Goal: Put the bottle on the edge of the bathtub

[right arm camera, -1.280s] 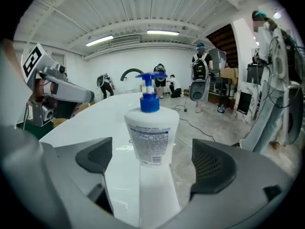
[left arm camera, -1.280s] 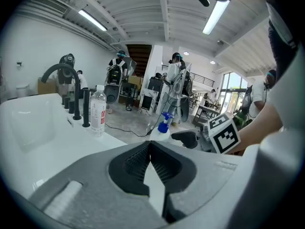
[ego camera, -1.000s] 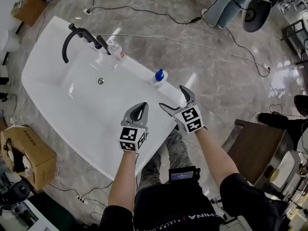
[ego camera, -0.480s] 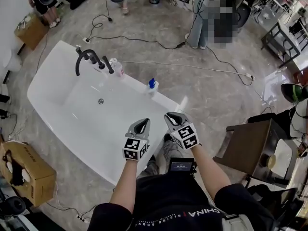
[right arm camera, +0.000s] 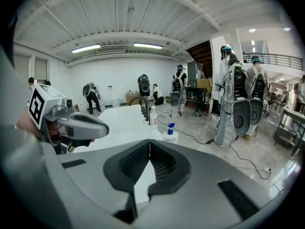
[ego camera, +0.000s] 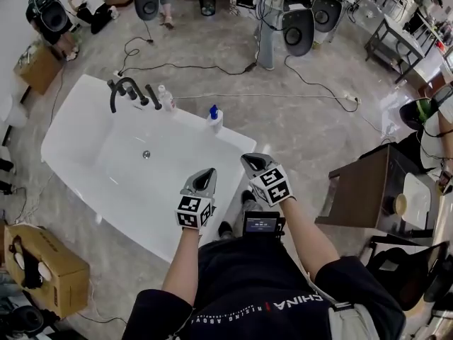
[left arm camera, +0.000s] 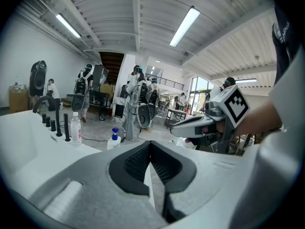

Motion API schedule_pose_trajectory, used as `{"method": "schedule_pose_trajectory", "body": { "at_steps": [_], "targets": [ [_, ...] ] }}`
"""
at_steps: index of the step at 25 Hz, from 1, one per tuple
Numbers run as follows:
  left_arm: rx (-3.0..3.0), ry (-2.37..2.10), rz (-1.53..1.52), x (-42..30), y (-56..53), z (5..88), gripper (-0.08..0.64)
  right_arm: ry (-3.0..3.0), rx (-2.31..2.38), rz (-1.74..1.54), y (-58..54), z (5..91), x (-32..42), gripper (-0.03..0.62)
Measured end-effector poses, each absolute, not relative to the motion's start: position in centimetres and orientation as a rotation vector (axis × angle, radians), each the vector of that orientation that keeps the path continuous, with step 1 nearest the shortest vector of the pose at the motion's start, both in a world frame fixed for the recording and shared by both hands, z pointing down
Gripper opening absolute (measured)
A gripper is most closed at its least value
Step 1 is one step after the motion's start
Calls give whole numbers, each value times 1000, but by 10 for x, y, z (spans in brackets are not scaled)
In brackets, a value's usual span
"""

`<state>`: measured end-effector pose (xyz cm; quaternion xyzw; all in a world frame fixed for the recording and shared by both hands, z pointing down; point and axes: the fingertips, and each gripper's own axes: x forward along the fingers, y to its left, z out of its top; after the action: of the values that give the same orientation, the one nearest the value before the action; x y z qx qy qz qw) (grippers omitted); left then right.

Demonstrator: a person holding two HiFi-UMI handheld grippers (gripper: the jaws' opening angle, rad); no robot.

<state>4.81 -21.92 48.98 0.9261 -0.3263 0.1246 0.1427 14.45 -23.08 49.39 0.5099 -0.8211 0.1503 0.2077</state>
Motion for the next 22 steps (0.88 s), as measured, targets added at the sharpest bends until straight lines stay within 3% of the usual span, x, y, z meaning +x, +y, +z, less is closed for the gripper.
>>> {"method": "schedule_pose_trajectory", "body": {
  "at_steps": [22],
  "targets": [
    [2751, -824, 470, 91, -44, 477, 9, -2304, 1569, 487, -39, 482, 185, 14]
  ]
}}
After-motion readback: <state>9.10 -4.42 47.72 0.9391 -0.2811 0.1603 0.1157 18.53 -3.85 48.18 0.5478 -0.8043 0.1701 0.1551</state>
